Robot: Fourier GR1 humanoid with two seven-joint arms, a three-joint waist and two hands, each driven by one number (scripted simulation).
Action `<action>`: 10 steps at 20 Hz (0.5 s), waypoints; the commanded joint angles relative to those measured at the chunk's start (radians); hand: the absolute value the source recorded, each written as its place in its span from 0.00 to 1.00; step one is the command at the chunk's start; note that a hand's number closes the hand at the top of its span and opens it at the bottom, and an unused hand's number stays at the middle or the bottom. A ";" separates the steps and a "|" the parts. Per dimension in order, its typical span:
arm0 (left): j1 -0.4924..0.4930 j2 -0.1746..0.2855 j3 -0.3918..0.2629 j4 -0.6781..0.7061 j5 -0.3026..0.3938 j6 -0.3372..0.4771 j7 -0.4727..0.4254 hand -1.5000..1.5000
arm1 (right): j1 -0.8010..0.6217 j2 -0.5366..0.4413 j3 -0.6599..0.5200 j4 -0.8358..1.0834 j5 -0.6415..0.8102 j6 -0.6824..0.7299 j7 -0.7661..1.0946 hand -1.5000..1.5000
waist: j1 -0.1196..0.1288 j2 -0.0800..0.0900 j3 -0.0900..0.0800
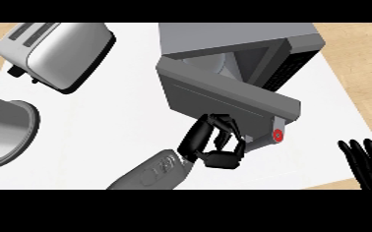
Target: Pick up the milk, place it into the microwave and close the microwave
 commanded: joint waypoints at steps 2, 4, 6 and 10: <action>-0.071 -0.005 0.036 -0.004 0.107 0.137 -0.006 1.00 | -0.002 -0.047 -0.027 -0.047 -0.029 0.027 0.029 0.00 | -0.039 0.002 0.000; -0.072 -0.005 0.018 0.003 0.132 0.186 -0.016 1.00 | -0.047 -0.055 -0.050 -0.045 -0.040 0.006 0.046 0.00 | -0.034 0.009 0.000; -0.121 -0.005 0.023 0.014 0.171 0.192 0.005 0.00 | -0.063 -0.060 -0.056 -0.062 -0.056 0.001 0.062 0.00 | -0.046 0.010 0.000; -0.189 -0.005 0.028 0.063 0.221 0.235 0.040 0.00 | -0.103 -0.106 -0.116 -0.061 -0.042 -0.007 0.062 0.00 | -0.067 0.016 0.002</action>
